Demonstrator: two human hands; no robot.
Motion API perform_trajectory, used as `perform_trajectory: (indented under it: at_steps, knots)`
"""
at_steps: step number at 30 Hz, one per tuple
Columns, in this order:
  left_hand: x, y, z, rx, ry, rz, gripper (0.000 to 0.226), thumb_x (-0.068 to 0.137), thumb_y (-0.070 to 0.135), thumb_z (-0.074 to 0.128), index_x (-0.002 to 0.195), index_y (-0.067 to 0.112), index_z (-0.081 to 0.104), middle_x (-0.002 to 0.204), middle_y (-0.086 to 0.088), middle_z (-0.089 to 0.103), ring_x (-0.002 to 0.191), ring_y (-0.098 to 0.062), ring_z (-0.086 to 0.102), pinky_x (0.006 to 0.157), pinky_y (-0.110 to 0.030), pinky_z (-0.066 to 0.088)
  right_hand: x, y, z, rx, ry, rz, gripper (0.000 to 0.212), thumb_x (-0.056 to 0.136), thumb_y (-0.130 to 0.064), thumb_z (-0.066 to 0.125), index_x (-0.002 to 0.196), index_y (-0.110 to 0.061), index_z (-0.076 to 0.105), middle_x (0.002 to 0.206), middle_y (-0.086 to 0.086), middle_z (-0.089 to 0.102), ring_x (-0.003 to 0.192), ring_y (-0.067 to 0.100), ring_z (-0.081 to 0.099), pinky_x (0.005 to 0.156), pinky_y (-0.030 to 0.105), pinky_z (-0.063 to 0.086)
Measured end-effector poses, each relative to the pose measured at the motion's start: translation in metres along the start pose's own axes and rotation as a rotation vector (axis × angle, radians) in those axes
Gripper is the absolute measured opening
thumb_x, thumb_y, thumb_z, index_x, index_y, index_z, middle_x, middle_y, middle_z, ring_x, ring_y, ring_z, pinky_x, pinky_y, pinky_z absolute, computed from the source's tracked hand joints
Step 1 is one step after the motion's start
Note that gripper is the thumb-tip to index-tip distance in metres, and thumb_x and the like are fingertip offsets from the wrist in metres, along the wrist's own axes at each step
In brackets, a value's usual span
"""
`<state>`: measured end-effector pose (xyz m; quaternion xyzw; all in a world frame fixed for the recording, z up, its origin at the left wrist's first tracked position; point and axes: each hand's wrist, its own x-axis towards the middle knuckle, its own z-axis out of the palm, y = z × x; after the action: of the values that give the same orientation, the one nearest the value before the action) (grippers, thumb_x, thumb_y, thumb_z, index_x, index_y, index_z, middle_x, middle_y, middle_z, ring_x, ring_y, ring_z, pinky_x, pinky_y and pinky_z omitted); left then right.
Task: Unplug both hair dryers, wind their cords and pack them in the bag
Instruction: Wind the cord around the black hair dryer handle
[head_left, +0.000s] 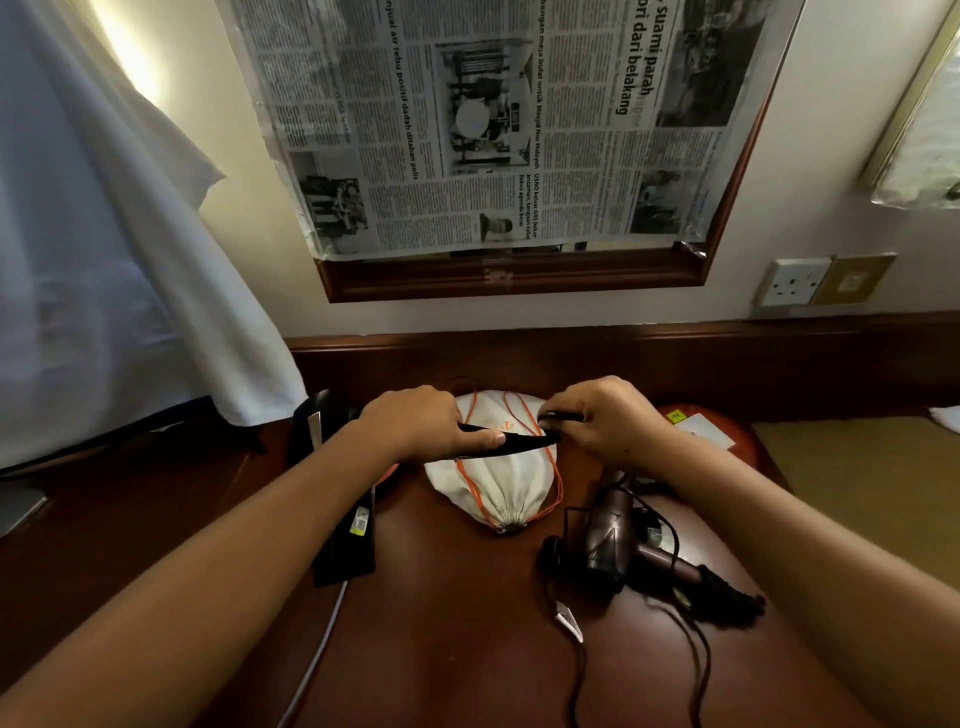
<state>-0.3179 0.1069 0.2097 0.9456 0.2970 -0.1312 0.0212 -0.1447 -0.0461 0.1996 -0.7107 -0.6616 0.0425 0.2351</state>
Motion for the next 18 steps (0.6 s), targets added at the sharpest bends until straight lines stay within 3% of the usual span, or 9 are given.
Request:
perform_trajectory:
  at_steps: [3, 8, 11, 13, 15, 16, 18]
  knots:
    - [0.002, -0.001, 0.005, -0.026, 0.058, -0.054, 0.084, 0.065, 0.094, 0.024, 0.061, 0.016, 0.055, 0.063, 0.0, 0.055, 0.06, -0.017, 0.055, 0.054, -0.029, 0.037, -0.009, -0.003, 0.011, 0.048, 0.07, 0.063, 0.022, 0.091, -0.026, 0.061, 0.108, -0.019, 0.072, 0.09, 0.003, 0.073, 0.082, 0.022, 0.066, 0.071, 0.042, 0.054]
    - [0.003, 0.0, 0.011, -0.2, 0.109, -0.125, 0.082, 0.069, 0.092, 0.026, 0.057, 0.015, 0.053, 0.059, -0.001, 0.054, 0.057, -0.02, 0.057, 0.059, -0.033, 0.044, -0.028, -0.014, 0.032, 0.262, 0.213, 0.237, 0.04, 0.092, -0.031, 0.058, 0.129, -0.016, 0.058, 0.105, 0.012, 0.072, 0.091, 0.025, 0.068, 0.079, 0.044, 0.055]
    - [0.003, 0.0, 0.011, -0.304, 0.126, -0.128, 0.085, 0.068, 0.092, 0.025, 0.061, 0.013, 0.058, 0.058, -0.003, 0.061, 0.058, -0.022, 0.062, 0.065, -0.038, 0.053, -0.037, -0.021, 0.045, 0.555, 0.218, 0.344, 0.041, 0.098, -0.028, 0.048, 0.139, -0.024, 0.046, 0.116, 0.018, 0.066, 0.108, 0.038, 0.059, 0.091, 0.051, 0.05]
    - [0.002, -0.001, 0.011, -0.355, 0.136, -0.121, 0.082, 0.07, 0.091, 0.028, 0.059, 0.014, 0.056, 0.056, -0.004, 0.06, 0.057, -0.022, 0.061, 0.065, -0.038, 0.052, -0.042, -0.025, 0.051, 0.764, 0.229, 0.402, 0.041, 0.1, -0.022, 0.045, 0.14, -0.026, 0.044, 0.113, 0.021, 0.065, 0.106, 0.041, 0.057, 0.093, 0.049, 0.05]
    - [0.003, -0.003, 0.013, -0.395, 0.147, -0.104, 0.081, 0.07, 0.09, 0.029, 0.057, 0.014, 0.053, 0.054, -0.004, 0.058, 0.054, -0.021, 0.058, 0.062, -0.037, 0.049, -0.044, -0.026, 0.053, 0.926, 0.234, 0.431, 0.04, 0.1, -0.018, 0.044, 0.139, -0.029, 0.047, 0.086, 0.015, 0.068, 0.074, 0.034, 0.061, 0.074, 0.032, 0.054]
    - [0.003, -0.004, 0.014, -0.417, 0.155, -0.09, 0.081, 0.069, 0.091, 0.029, 0.056, 0.014, 0.051, 0.053, -0.004, 0.057, 0.052, -0.02, 0.056, 0.06, -0.037, 0.046, -0.045, -0.024, 0.053, 1.004, 0.23, 0.443, 0.039, 0.1, -0.017, 0.044, 0.136, -0.03, 0.05, 0.073, 0.017, 0.059, 0.062, 0.036, 0.05, 0.063, 0.027, 0.048]
    - [0.003, -0.005, 0.015, -0.477, 0.167, -0.057, 0.084, 0.065, 0.094, 0.029, 0.055, 0.013, 0.05, 0.05, -0.005, 0.053, 0.049, -0.019, 0.052, 0.058, -0.037, 0.043, -0.045, -0.02, 0.055, 1.108, 0.211, 0.473, 0.03, 0.1, -0.017, 0.043, 0.125, -0.024, 0.059, 0.061, 0.011, 0.041, 0.048, 0.019, 0.036, 0.047, 0.02, 0.035]
